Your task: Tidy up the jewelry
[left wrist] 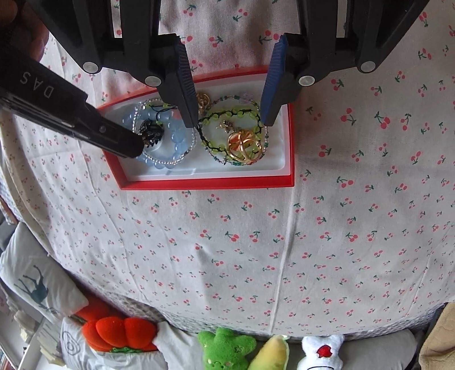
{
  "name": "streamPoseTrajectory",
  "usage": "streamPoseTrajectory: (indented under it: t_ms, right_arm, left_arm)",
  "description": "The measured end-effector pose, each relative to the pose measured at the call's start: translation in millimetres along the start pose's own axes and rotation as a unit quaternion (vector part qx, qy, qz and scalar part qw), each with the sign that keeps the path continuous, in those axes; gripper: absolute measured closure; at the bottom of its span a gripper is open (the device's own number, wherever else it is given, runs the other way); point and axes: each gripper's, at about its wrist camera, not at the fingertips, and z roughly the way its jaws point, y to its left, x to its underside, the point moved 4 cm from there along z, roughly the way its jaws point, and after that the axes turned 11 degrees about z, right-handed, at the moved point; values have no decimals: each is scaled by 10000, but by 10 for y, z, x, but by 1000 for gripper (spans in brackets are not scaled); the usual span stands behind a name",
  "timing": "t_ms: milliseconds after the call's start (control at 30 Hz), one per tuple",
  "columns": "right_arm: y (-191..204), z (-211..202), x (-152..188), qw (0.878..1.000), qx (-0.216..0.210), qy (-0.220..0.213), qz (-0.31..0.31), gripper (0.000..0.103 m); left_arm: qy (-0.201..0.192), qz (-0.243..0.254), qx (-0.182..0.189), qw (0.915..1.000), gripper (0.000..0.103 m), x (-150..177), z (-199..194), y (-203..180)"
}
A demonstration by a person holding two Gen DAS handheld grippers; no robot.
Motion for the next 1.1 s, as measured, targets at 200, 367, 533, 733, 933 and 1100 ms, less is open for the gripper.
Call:
streamPoseTrajectory:
  t_ms: [200, 367, 533, 733, 933, 1100]
  right_arm:
    - [131, -91, 1, 9992, 131, -142, -356, 66]
    - [142, -207, 61, 9986, 194, -159, -469, 63]
    - [103, -377, 189, 9970, 471, -184, -586, 50]
    - [14, -581, 442, 9923, 921, -145, -817, 32]
    - [-99, -793, 671, 9877, 1237, -252, -920, 6]
    - [-176, -908, 849, 9838, 1540, -182, -901, 0]
  left_arm:
    - [28, 27, -120, 9999, 44, 83, -66, 23]
    - [71, -83, -215, 9997, 37, 187, -130, 44]
    - [126, -204, -403, 9989, 23, 316, -231, 77]
    - [212, -144, -656, 9975, 5, 512, -334, 54]
    - [112, -139, -638, 9978, 1, 727, -420, 0]
    - [220, -127, -759, 9968, 1, 904, -462, -44]
